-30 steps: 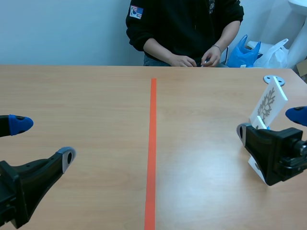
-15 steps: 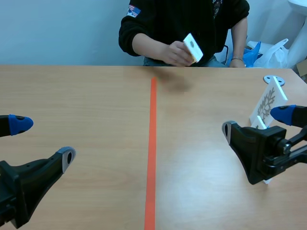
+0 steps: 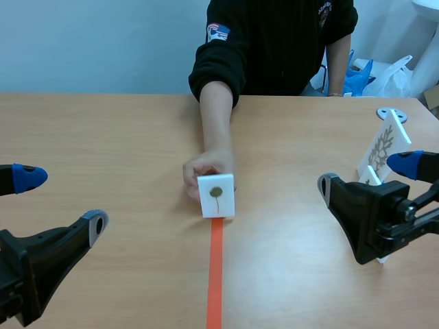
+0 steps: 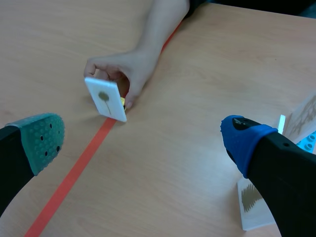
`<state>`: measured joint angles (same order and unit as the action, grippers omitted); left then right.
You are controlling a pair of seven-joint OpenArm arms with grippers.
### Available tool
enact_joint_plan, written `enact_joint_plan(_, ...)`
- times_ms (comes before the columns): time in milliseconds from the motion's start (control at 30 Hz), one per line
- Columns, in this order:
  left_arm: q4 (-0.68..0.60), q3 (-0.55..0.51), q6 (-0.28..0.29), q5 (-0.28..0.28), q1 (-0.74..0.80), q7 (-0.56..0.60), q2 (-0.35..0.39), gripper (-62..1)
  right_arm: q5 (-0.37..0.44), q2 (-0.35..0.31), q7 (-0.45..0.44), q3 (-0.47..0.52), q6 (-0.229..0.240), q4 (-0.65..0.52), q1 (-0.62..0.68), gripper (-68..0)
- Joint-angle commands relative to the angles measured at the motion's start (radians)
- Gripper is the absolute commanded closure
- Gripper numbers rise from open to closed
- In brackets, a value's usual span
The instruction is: Sort the leaf by its shape. The table is split by an orange tape line. A compound leaf with several leaflets goes to the left side, a simple leaf with one blade goes to the right side. Return to the home posture when a red brick is placed on the table.
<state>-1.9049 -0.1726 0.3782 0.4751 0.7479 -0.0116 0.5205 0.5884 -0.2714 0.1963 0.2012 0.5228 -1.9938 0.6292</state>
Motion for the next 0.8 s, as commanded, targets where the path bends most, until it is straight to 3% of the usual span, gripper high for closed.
enact_joint_plan(0, -0.021, 0.002, 0.003, 0.007, -0.003, 0.01, -0.005, -62.3, 0.01, -0.003, -0.015, 0.011, 0.0, -0.007, -0.011, -67.9)
enact_joint_plan(767, -0.02, 0.004, 0.042, -0.012, -0.069, -0.068, -0.004, -62.3, 0.006, -0.003, -0.014, 0.011, 0.0, -0.007, -0.011, -67.9)
